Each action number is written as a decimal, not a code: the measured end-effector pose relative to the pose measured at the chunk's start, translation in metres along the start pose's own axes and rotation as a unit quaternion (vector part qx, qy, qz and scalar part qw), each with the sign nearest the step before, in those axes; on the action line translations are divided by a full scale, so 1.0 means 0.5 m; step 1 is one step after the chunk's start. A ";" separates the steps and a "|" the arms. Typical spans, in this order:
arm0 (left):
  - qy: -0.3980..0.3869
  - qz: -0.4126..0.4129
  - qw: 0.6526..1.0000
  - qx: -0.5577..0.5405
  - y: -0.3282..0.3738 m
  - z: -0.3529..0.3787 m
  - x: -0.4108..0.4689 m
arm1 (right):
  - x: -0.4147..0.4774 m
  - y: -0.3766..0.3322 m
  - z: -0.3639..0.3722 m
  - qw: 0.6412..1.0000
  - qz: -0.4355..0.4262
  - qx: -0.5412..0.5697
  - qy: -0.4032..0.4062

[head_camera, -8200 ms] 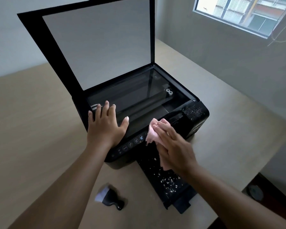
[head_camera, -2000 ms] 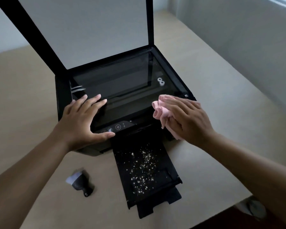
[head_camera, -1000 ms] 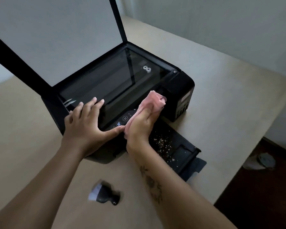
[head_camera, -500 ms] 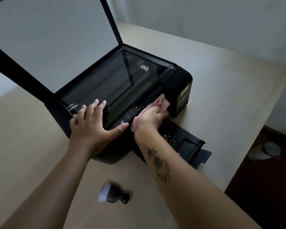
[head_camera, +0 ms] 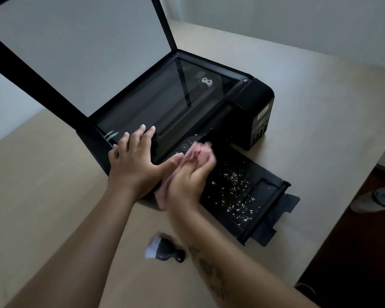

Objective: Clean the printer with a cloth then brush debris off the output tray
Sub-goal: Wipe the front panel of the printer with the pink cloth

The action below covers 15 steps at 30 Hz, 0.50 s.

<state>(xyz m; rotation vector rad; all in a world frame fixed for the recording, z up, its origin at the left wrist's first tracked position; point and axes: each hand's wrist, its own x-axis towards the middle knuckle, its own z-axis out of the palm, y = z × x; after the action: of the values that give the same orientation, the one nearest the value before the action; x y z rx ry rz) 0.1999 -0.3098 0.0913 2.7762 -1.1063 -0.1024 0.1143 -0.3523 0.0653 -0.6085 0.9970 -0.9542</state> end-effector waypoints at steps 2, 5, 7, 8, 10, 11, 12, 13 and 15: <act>0.004 0.001 1.000 0.000 -0.002 0.003 -0.001 | 0.060 -0.025 0.013 0.998 -0.047 -0.010 0.044; 0.005 -0.004 1.000 0.004 -0.003 0.004 0.002 | 0.104 -0.023 0.018 0.997 0.000 0.003 0.083; 0.004 -0.004 1.000 0.004 -0.004 0.004 0.002 | 0.049 0.013 0.009 0.996 0.065 0.045 0.051; 0.004 -0.004 1.000 0.005 -0.004 0.003 0.002 | 0.009 0.030 0.003 0.992 0.100 0.070 0.025; 0.001 -0.004 1.000 0.007 -0.004 0.001 -0.001 | -0.041 0.045 -0.006 0.993 0.087 0.072 -0.013; 0.001 -0.003 1.000 0.006 -0.004 0.000 -0.003 | -0.044 0.033 -0.004 0.997 0.052 0.055 -0.026; 0.001 -0.001 1.000 0.005 -0.003 0.000 -0.003 | -0.027 0.022 0.003 0.999 0.010 0.037 -0.016; 0.005 0.000 1.000 0.004 -0.003 0.000 -0.002 | -0.002 0.006 0.011 0.999 -0.016 0.036 0.005; 0.010 0.000 1.000 0.008 -0.002 0.001 0.001 | 0.052 -0.017 0.024 0.998 -0.007 0.025 0.059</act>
<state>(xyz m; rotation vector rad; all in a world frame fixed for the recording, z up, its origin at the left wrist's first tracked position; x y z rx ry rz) 0.2012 -0.3095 0.0904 2.7851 -1.1059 -0.0647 0.1277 -0.3790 0.0664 -0.5225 1.0710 -1.0350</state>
